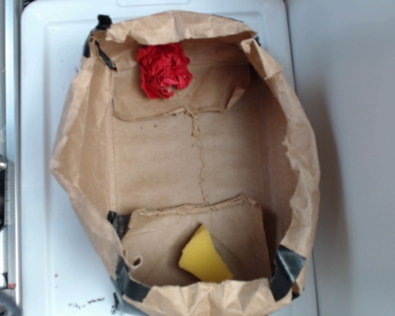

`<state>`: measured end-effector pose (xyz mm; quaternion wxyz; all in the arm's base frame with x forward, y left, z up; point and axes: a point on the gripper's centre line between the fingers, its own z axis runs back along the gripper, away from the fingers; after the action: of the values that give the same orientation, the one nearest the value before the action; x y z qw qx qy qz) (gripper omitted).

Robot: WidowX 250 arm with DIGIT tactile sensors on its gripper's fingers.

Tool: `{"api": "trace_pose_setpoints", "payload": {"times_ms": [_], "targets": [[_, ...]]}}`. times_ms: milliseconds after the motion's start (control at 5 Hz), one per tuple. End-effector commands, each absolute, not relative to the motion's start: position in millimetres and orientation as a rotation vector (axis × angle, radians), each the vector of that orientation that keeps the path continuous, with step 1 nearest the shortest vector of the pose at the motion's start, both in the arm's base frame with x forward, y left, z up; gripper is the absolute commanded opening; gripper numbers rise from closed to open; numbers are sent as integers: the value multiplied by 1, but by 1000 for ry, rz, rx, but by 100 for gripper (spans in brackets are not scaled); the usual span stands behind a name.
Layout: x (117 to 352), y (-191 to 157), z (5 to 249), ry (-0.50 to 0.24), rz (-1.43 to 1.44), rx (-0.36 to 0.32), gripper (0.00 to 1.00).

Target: Grab the red paper.

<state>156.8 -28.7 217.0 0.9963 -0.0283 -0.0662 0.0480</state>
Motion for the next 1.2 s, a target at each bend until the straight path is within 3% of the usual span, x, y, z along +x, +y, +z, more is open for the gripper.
{"api": "trace_pose_setpoints", "payload": {"times_ms": [0, 600, 1000], "targets": [[199, -21, 201, -257, 187, -60, 100], [255, -15, 170, -288, 364, 28, 100], [279, -1, 159, -268, 592, -33, 100]]}}
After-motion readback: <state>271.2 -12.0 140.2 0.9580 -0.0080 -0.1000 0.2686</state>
